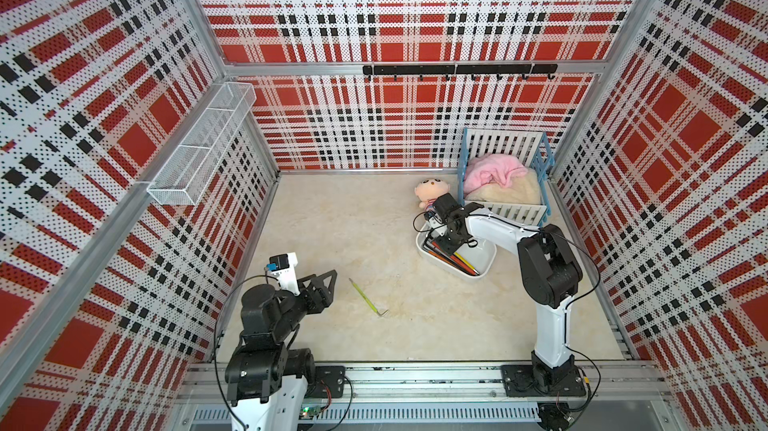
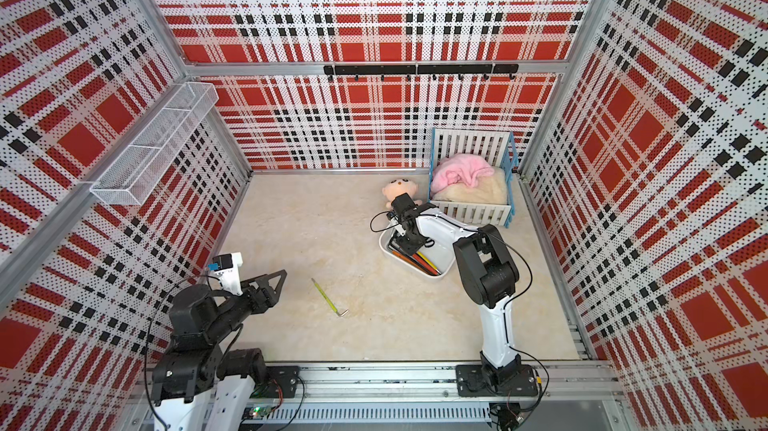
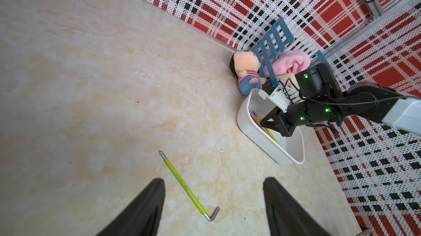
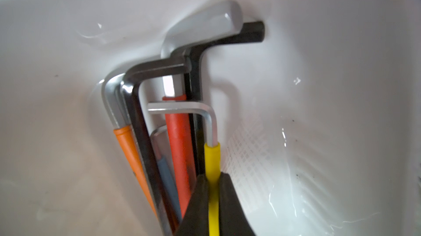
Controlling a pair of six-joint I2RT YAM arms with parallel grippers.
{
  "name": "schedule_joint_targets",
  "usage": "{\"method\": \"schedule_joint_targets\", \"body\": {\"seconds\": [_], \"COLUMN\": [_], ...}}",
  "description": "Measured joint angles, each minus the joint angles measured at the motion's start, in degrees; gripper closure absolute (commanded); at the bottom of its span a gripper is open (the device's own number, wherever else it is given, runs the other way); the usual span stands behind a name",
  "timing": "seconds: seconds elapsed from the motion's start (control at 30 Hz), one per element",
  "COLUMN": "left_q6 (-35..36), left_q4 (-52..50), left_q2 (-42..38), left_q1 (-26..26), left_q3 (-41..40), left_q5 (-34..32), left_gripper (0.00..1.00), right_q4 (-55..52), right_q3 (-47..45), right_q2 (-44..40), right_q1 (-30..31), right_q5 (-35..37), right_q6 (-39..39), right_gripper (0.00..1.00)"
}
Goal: Put the hex key on the desktop into the storage box
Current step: Place the Allen key in the storage box.
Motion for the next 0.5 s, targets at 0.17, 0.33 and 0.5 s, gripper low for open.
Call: {"method": "schedule_joint_targets", "body": {"seconds": [0.17, 0.33, 0.5], "left_q6": [0.0, 0.0, 0.0], "left_q4": [0.0, 0.0, 0.0], "left_q2": [0.0, 0.0, 0.0], "left_q1": [0.0, 0.0, 0.0], "left_q3": [0.0, 0.0, 0.0], "left_q5": [0.0, 0.0, 0.0], "left_gripper": [0.26, 0.26, 0.26], "right_q4": [-0.3, -1.4, -1.8], "right_q3": [0.3, 1.7, 3.2], "right_q2": [0.3, 0.2, -0.6], "right_q1": [0.0, 0.0, 0.0], "right_q5": [0.4, 1.1, 1.4], "right_q6": [0.7, 1.3, 1.9], "right_gripper": [0.7, 0.72, 0.72]}}
